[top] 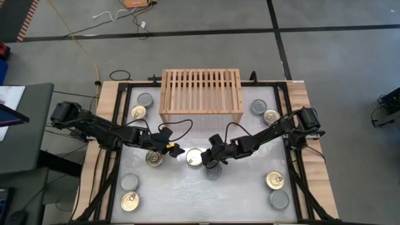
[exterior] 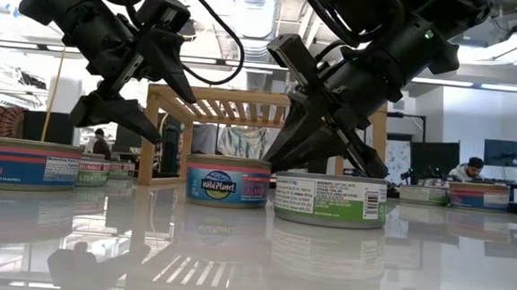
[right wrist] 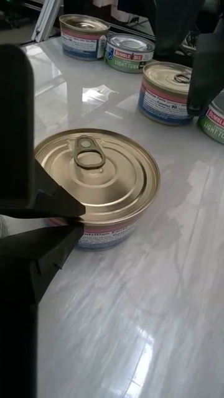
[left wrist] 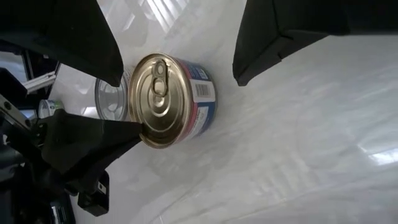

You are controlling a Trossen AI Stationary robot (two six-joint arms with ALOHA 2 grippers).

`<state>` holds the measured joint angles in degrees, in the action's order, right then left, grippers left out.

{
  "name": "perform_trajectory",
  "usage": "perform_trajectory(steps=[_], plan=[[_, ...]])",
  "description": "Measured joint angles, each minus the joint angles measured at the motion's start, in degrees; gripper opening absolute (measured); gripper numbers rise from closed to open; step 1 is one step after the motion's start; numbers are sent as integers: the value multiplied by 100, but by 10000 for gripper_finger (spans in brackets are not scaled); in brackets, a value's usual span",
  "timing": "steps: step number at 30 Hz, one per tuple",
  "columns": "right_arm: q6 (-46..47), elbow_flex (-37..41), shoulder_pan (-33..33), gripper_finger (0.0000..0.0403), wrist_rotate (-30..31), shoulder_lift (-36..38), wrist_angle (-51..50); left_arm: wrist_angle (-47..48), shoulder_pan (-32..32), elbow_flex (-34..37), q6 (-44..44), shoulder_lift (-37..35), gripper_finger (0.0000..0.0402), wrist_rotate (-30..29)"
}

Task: Stack canned seafood by type on shelf
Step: Put the blue-pink tuna can on the shelf

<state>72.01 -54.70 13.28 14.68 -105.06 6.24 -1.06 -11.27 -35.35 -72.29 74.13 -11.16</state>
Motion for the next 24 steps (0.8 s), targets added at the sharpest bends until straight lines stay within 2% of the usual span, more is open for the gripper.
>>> perform_trajectory(steps=[8,13,18,24], plan=[[2,0,-63,58,-26,0,-20,-263,0,0,27,21,293,-8],[10,0,-61,58,-24,0,-43,-984,0,0,-15,496,293,167],[15,0,-52,58,-22,0,-64,-1516,-2,-2,-501,1104,293,496],[13,0,-14,58,-22,0,-104,-1690,-2,-2,-649,1233,293,669]])
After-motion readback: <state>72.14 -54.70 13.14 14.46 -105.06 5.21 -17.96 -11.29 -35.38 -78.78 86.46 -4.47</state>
